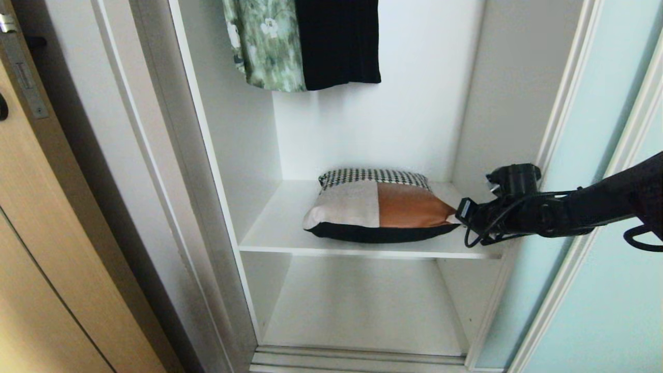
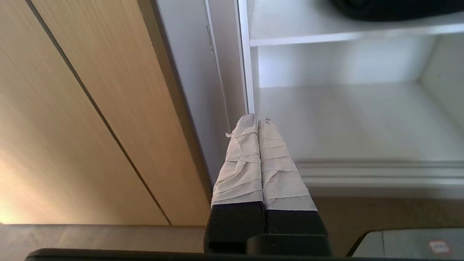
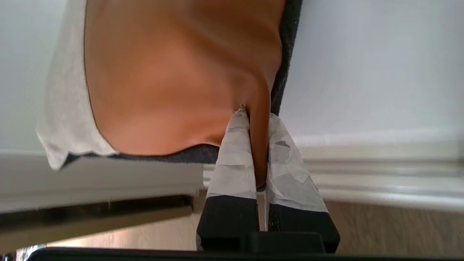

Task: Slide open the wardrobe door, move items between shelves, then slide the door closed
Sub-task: Place the pillow on the lower shelf

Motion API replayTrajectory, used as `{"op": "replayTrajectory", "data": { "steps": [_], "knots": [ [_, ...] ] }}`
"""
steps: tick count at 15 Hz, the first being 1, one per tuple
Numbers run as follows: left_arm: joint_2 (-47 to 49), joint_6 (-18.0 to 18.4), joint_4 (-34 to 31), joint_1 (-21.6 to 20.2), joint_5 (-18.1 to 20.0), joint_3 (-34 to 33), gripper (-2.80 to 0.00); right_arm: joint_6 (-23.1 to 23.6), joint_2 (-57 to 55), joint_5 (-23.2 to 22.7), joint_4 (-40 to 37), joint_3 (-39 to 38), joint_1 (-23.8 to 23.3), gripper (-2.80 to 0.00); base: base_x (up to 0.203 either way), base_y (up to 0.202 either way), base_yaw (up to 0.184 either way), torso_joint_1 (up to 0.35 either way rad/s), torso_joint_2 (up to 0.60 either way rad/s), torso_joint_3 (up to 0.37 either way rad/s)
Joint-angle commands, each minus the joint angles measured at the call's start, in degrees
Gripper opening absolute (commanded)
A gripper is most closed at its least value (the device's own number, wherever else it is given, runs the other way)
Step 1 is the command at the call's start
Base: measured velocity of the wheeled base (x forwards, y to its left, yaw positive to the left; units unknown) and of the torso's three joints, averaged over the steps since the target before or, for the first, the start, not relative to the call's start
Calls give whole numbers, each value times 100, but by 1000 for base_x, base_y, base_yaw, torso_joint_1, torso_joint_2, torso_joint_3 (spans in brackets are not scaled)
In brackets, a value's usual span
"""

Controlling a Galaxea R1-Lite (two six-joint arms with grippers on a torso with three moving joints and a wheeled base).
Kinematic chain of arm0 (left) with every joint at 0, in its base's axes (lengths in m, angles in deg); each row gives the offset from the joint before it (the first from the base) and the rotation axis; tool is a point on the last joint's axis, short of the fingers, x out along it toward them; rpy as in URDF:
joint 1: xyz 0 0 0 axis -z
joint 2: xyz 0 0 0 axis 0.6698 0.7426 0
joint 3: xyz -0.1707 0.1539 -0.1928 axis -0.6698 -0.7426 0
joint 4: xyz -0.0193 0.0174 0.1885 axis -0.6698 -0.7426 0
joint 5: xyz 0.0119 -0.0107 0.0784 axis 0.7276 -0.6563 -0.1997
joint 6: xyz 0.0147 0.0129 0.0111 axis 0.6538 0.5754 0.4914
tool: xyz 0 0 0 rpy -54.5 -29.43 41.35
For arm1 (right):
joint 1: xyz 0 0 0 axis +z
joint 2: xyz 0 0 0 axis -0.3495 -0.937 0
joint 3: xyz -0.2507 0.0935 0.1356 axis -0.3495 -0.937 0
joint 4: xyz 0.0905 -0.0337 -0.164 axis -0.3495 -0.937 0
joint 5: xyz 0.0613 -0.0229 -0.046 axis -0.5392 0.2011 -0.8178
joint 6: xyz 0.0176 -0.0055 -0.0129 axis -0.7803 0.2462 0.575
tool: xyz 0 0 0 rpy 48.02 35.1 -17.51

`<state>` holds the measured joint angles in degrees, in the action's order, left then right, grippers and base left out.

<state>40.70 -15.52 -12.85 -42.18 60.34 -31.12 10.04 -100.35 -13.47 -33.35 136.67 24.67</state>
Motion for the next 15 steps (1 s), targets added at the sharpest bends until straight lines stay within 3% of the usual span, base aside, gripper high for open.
{"op": "replayTrajectory", "data": {
  "steps": [1,4,6,11,15],
  "knots": [
    [80,-16,15,-4,9,8,-280,-10,287,-4,76,-366,0,-280,0,0,0,0,0,0],
    [95,-3,92,-4,-22,135,-280,34,277,-4,161,-391,-3,-280,0,0,0,0,0,0],
    [663,5,127,-3,-36,691,-280,255,251,-4,161,-377,0,-280,0,0,0,0,0,0],
    [4283,-141,380,3,-23,2842,-280,219,321,-12,161,-394,18,-280,0,0,0,0,0,0],
    [7725,-896,466,337,190,4490,-280,254,263,-21,203,-388,18,-280,0,0,0,0,0,0]
  ]
}}
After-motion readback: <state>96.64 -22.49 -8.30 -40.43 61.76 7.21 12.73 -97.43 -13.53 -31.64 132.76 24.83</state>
